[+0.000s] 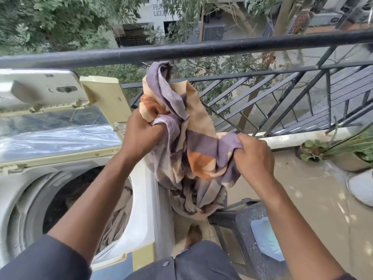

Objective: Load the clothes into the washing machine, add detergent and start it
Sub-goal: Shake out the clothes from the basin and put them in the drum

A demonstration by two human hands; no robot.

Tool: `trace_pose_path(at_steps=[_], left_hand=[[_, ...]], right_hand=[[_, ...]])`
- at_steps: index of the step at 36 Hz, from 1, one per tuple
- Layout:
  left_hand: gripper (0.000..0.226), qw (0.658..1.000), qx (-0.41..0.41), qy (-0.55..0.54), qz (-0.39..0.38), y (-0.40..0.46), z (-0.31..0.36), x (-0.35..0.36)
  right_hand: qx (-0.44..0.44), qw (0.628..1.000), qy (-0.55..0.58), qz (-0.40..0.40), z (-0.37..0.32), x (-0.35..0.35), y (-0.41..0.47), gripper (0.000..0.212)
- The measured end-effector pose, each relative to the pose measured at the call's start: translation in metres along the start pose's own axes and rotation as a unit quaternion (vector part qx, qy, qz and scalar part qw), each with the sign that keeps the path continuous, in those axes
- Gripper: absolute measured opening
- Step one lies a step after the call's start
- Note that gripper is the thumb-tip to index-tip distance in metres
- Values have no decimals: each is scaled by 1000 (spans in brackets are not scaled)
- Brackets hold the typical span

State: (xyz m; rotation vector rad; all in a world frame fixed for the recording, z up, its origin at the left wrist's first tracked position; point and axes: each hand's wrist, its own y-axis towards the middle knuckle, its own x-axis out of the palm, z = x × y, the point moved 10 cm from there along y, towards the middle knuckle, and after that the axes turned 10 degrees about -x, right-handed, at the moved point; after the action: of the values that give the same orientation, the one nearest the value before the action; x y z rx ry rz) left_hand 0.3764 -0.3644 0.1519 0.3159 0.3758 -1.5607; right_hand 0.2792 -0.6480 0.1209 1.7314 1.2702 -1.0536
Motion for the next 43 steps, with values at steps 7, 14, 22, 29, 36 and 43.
trace_pose_path(at_steps=[7, 14, 22, 29, 36, 43], left_hand=[[25, 1000, -17, 2, 2, 4, -5, -3], [18, 999, -3, -37, 29, -1, -3, -11], [27, 999, -16, 5, 44, -8, -13, -8], [23, 1000, -22, -5, -1, -11, -20, -2], [42, 968, 103, 51, -225, -31, 4, 46], [22, 964, 100, -25, -243, -53, 20, 87]], right_hand=[[-72, 964, 207, 149, -31, -65, 1, 8], [-157, 897, 287, 296, -51, -108, -13, 16], [-19, 982, -80, -173, -12, 37, -4, 26], [-102, 988, 111, 19, -40, -16, 2, 24], [-154, 935, 312, 75, -78, -52, 1, 14], [-183, 929, 320, 19, -101, -32, 3, 21]])
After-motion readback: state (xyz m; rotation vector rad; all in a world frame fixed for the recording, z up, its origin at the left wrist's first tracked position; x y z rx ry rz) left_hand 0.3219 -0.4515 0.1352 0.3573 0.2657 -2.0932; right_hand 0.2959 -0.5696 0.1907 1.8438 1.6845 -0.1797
